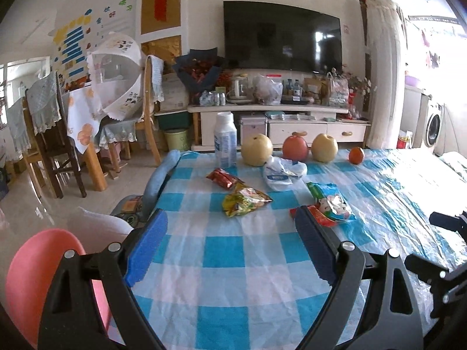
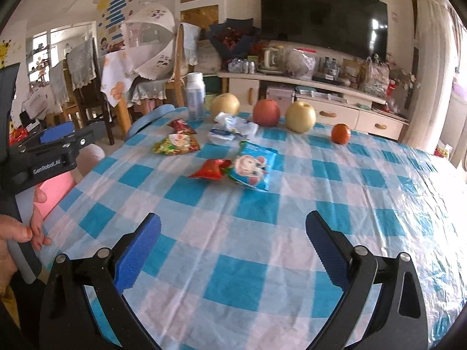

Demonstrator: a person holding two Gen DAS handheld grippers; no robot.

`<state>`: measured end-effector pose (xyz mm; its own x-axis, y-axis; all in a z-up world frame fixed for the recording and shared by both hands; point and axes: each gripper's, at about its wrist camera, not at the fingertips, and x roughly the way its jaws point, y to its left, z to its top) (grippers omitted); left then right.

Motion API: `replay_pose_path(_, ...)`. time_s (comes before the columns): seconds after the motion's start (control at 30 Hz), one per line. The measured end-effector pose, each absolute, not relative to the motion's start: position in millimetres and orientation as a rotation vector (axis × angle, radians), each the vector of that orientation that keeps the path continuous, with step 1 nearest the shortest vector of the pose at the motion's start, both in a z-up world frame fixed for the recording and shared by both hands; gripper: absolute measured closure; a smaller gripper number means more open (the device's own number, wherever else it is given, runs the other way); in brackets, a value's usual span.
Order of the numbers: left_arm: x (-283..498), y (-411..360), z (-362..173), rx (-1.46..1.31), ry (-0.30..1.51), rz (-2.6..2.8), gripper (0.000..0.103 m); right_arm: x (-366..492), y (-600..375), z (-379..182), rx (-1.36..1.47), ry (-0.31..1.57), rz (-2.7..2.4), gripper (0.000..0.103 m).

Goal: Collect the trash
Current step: 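Move both grippers back over the table toward the remaining wrappers, then grasp the red snack packet with the left gripper while the right grasps the plastic bottle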

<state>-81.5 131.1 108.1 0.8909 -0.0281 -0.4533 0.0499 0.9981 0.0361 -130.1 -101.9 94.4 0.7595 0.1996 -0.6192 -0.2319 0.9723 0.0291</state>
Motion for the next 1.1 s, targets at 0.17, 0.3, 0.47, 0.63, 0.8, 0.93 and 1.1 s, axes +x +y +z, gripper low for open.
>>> replay_pose_path(0.17,-71,118,102,0.072,0.497,-0.051,0.013,-120,-123,92,-0.003,0.699,0.207,0.005)
replay_pose_path(0.3,-61,114,94,0.076,0.528,-0.064,0.013,-104,-146,85,0.080,0.742,0.184,0.005)
replay_pose_path(0.47,-36,118,87,0.057,0.573,-0.056,0.013,-82,-169,80,0.177,0.783,0.149,0.005)
replay_pose_path(0.63,4,121,89,-0.015,0.622,-0.062,0.013,-53,-179,75,0.239,0.790,0.143,0.005)
replay_pose_path(0.8,64,104,101,-0.078,0.650,-0.081,0.013,-22,-177,72,0.228,0.782,0.183,0.005)
replay_pose_path(0.93,115,88,98,-0.150,0.696,-0.090,0.018,0,-180,71,0.220,0.774,0.201,0.005)
replay_pose_path(1.1,173,63,79,-0.151,0.763,-0.068,0.027,23,-193,60,0.210,0.795,0.196,0.005)
